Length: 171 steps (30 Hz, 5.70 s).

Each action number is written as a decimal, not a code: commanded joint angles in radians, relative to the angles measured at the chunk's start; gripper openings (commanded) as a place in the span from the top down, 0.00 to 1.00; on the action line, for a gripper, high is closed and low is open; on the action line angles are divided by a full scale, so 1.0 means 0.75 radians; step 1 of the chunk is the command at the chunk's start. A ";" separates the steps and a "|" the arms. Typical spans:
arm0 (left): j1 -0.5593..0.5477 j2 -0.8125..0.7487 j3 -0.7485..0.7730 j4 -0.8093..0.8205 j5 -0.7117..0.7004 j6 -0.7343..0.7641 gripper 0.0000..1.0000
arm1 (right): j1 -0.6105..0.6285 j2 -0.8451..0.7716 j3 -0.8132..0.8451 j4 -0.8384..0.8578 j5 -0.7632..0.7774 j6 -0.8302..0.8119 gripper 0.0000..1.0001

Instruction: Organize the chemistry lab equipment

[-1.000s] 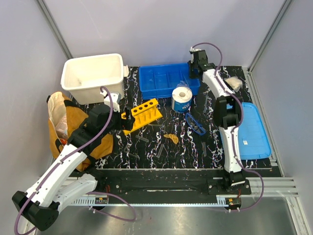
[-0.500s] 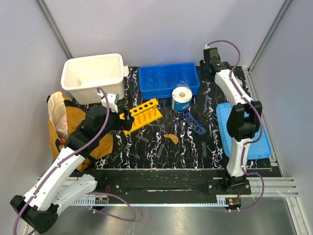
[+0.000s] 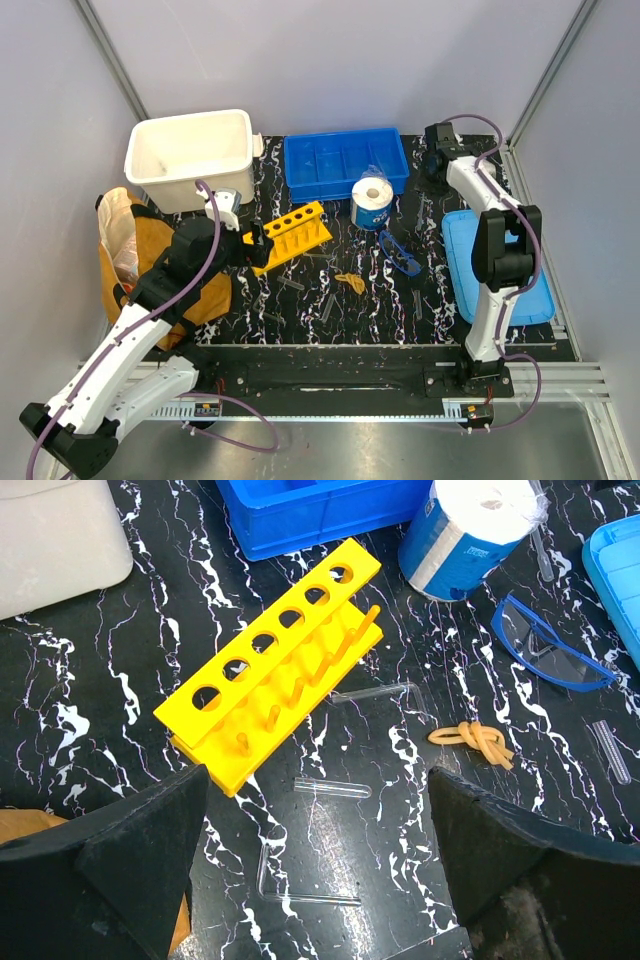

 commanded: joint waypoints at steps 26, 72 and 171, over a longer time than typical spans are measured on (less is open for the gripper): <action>-0.008 -0.004 0.011 0.065 0.017 -0.008 0.06 | -0.044 0.298 0.030 0.037 -0.058 0.043 0.71; -0.008 -0.032 0.009 0.060 -0.050 0.007 0.06 | 0.048 0.239 0.406 0.565 -0.489 -0.321 0.89; -0.008 0.109 0.091 -0.113 -0.160 -0.055 0.08 | 0.568 -0.710 -0.746 0.231 -0.156 0.080 0.51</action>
